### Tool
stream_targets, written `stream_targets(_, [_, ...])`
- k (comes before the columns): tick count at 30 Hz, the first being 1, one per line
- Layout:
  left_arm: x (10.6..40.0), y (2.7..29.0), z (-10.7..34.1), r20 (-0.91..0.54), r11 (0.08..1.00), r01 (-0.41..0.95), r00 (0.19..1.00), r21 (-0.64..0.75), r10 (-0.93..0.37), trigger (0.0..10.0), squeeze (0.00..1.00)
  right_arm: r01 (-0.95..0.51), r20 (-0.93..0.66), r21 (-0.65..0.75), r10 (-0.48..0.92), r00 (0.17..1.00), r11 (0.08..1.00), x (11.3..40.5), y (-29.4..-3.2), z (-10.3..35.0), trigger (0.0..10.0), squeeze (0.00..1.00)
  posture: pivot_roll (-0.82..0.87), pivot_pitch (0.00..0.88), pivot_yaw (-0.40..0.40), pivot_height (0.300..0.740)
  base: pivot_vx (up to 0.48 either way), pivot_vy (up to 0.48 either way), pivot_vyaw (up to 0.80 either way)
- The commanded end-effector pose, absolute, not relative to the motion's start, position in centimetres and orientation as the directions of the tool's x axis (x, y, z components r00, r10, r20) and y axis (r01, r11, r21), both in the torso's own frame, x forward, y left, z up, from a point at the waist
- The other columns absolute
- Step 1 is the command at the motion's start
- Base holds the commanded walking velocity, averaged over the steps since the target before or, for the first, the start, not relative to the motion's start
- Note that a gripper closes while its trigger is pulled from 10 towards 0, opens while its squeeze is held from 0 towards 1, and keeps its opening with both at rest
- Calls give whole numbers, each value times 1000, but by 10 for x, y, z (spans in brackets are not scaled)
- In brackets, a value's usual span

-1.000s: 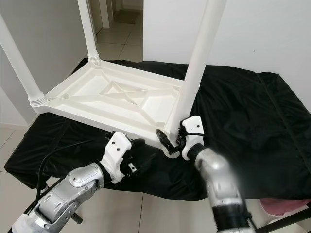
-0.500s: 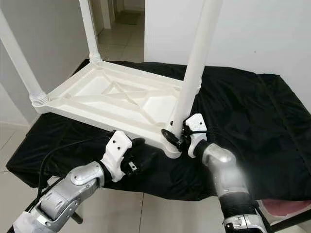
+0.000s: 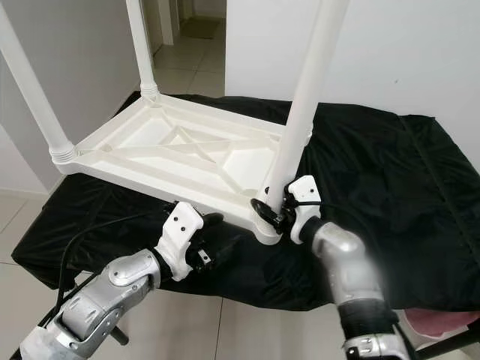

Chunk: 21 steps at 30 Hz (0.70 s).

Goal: Building children table

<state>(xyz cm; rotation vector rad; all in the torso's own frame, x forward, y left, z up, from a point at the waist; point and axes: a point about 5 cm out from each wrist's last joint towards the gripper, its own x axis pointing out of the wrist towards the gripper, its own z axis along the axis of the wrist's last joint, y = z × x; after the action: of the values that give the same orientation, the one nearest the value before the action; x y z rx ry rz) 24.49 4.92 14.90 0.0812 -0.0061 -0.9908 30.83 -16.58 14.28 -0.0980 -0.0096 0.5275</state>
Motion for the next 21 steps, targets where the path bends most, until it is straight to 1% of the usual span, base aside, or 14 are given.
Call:
stream_targets(1, [236, 45, 147, -46, 428, 901, 431, 67, -901, 10000, 0, -368, -45, -71, 366, 930, 927, 304, -167, 135, 10000, 0, -36, 0, -4, 740, 0, 0, 0])
stream_targets(3, [236, 44, 147, -47, 425, 903, 429, 66, -902, 10000, 0, -287, -47, -57, 284, 958, 956, 303, -166, 134, 10000, 0, -36, 0, -3, 740, 0, 0, 0])
stream_targets(4, [236, 44, 147, -47, 425, 903, 429, 66, -902, 10000, 0, -287, -47, -57, 284, 958, 956, 303, -166, 134, 10000, 0, -36, 0, -3, 740, 0, 0, 0])
stream_targets(5, [236, 44, 147, -47, 423, 904, 426, 65, -904, 10000, 0, -202, -45, -27, 201, 979, 979, 301, -163, 132, 10000, 0, -36, 0, -2, 740, 0, 0, 0])
stream_targets(6, [236, 44, 147, -47, 423, 904, 426, 65, -904, 10000, 0, -202, -45, -27, 201, 979, 979, 301, -163, 132, 10000, 0, -36, 0, -2, 740, 0, 0, 0])
stream_targets(7, [236, 44, 146, -48, 420, 905, 423, 65, -905, 10000, 0, -111, -40, 6, 112, 993, 994, 296, -153, 130, 10000, 0, -36, 0, -3, 740, 0, 0, 0])
stream_targets(8, [236, 44, 146, -48, 420, 905, 423, 65, -905, 10000, 0, -111, -40, 6, 112, 993, 994, 296, -153, 130, 10000, 0, -36, 0, -3, 740, 0, 0, 0])
stream_targets(9, [236, 45, 146, -49, 419, 906, 422, 65, -905, 10000, 0, -70, -40, 34, 71, 997, 997, 295, -149, 129, 10000, 0, -36, 0, -5, 740, 0, 0, 0])
stream_targets(12, [235, 45, 146, -50, 417, 906, 421, 65, -906, 10000, 0, -9, -40, 75, 12, 999, 997, 294, -141, 129, 10000, 0, -35, 0, -7, 740, 0, 0, 0])
stream_targets(14, [235, 45, 146, -50, 417, 906, 421, 65, -906, 10000, 0, -9, -40, 75, 12, 999, 997, 294, -141, 129, 10000, 0, -35, 0, -7, 740, 0, 0, 0])
stream_targets(15, [235, 43, 147, -47, 415, 908, 418, 62, -907, 10000, 0, 75, -38, 122, -71, 997, 990, 293, -127, 132, 10000, 0, -26, 0, -7, 740, 0, 0, 0])
stream_targets(17, [234, 42, 147, -46, 414, 908, 417, 60, -908, 10000, 0, 104, -38, 139, -99, 994, 985, 292, -121, 132, 10000, 0, -26, 0, -7, 740, 0, 0, 0])
stream_targets(18, [234, 41, 147, -46, 412, 909, 415, 56, -909, 10000, 0, 100, -46, 150, -94, 995, 984, 291, -116, 133, 10000, 0, -25, 0, -4, 740, 0, 0, 0])
stream_targets(21, [233, 42, 146, -50, 409, 911, 412, 54, -910, 10000, 0, 78, -59, 157, -70, 996, 984, 290, -115, 132, 10000, 0, -25, 0, -4, 740, 0, 0, 0])
